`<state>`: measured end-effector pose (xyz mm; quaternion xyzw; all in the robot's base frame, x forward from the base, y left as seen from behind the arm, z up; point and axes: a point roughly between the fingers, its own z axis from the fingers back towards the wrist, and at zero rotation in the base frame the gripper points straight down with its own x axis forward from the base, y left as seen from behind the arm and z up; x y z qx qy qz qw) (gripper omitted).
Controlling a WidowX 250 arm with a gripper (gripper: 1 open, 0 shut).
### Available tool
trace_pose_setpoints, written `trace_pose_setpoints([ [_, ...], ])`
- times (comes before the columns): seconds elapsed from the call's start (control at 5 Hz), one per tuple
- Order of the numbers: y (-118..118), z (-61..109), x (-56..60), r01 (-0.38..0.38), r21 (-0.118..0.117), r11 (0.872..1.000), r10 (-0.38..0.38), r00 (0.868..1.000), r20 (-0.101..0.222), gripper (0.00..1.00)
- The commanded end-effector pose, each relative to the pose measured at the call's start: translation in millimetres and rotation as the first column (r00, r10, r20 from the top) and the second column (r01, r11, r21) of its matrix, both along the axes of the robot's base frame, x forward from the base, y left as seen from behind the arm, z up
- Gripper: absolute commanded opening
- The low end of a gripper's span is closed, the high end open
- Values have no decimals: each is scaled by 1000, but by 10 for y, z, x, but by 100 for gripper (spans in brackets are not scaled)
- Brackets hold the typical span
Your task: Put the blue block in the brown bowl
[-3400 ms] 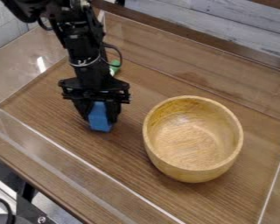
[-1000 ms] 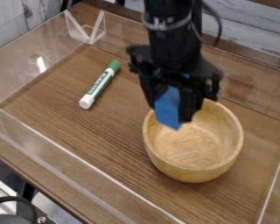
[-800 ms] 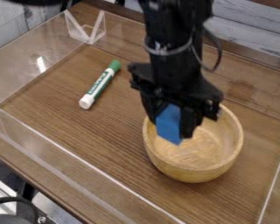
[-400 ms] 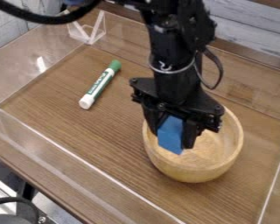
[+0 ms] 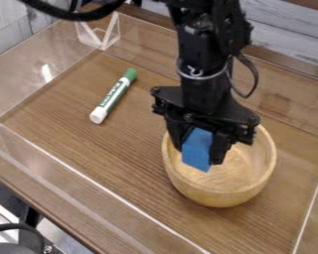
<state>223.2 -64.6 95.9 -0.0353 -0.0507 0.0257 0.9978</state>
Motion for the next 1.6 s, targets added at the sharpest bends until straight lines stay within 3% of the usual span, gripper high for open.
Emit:
trace_pose_setpoints([
  [0.0, -3, 127, 112, -33, -4, 999, 33, 999, 31, 0],
  [1.4, 72, 132, 147, -137, 8, 991, 137, 990, -33, 0],
])
